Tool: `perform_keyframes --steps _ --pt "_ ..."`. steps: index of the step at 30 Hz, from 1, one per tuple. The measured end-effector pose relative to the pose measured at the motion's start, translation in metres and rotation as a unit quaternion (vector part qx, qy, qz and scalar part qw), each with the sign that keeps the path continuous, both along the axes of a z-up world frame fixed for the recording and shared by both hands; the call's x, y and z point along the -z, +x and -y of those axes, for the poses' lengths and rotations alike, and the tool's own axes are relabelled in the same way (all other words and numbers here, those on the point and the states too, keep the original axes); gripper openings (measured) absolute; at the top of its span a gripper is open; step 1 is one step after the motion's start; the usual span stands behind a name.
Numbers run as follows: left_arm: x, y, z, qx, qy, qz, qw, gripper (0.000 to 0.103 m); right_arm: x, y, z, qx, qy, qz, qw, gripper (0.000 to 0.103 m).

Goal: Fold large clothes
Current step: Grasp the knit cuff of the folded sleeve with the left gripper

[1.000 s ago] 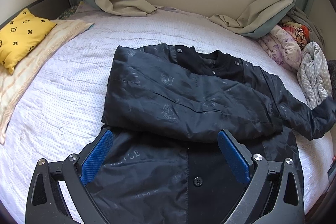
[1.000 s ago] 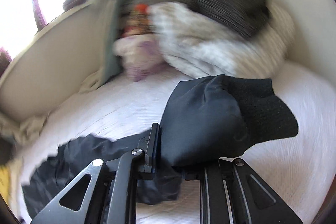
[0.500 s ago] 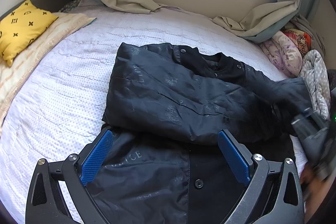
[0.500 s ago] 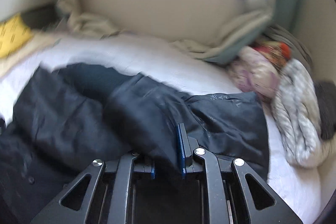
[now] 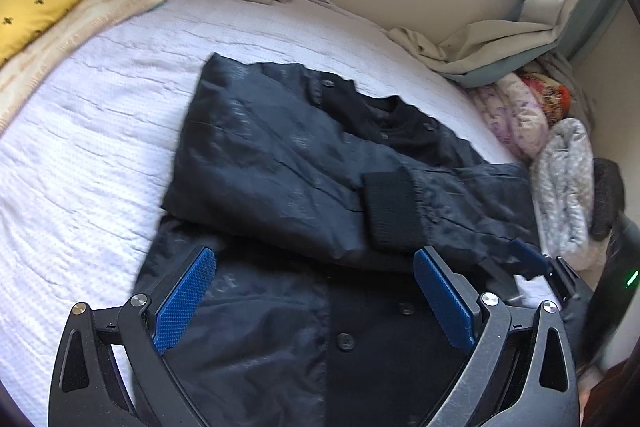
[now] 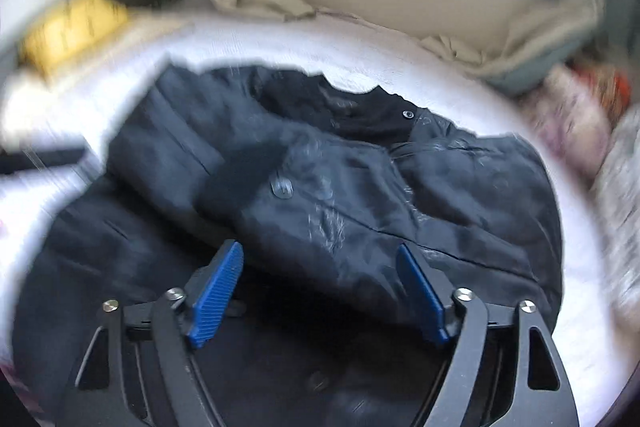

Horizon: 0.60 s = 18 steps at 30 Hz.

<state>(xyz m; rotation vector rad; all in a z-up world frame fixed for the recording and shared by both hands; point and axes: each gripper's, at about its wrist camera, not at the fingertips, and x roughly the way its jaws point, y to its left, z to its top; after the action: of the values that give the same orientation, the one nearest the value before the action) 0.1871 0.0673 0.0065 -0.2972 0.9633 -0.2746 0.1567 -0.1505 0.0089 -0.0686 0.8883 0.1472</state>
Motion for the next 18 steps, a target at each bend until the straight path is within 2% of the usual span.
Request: perform_keyframes --steps 2,4,6,10,12,15,18 --pt "-0.001 -0.001 0.007 0.012 -0.012 0.003 0.9999 0.100 -0.020 -0.005 0.022 0.023 0.061 0.010 0.998 0.086" --pt "0.000 -0.002 0.015 0.028 -0.023 0.003 0.9993 0.100 -0.036 -0.007 0.048 0.052 0.098 0.026 0.993 0.088" --pt "0.003 0.000 0.023 0.044 -0.039 -0.005 0.9983 0.095 -0.045 -0.007 0.066 0.076 0.105 0.039 0.991 0.088" --pt "0.022 0.014 0.039 0.063 -0.061 -0.047 0.9950 0.075 -0.055 -0.005 0.098 0.112 0.125 0.048 0.985 0.088" --pt "0.033 0.022 0.043 0.063 -0.085 -0.070 0.9919 0.073 -0.059 -0.003 0.105 0.118 0.132 0.052 0.983 0.088" --pt "0.050 0.035 0.044 0.040 -0.139 -0.105 0.9839 0.072 -0.062 -0.004 0.110 0.118 0.133 0.058 0.982 0.088" --pt "0.064 0.046 0.045 0.022 -0.177 -0.125 0.9760 0.072 -0.065 -0.005 0.117 0.122 0.148 0.058 0.980 0.088"
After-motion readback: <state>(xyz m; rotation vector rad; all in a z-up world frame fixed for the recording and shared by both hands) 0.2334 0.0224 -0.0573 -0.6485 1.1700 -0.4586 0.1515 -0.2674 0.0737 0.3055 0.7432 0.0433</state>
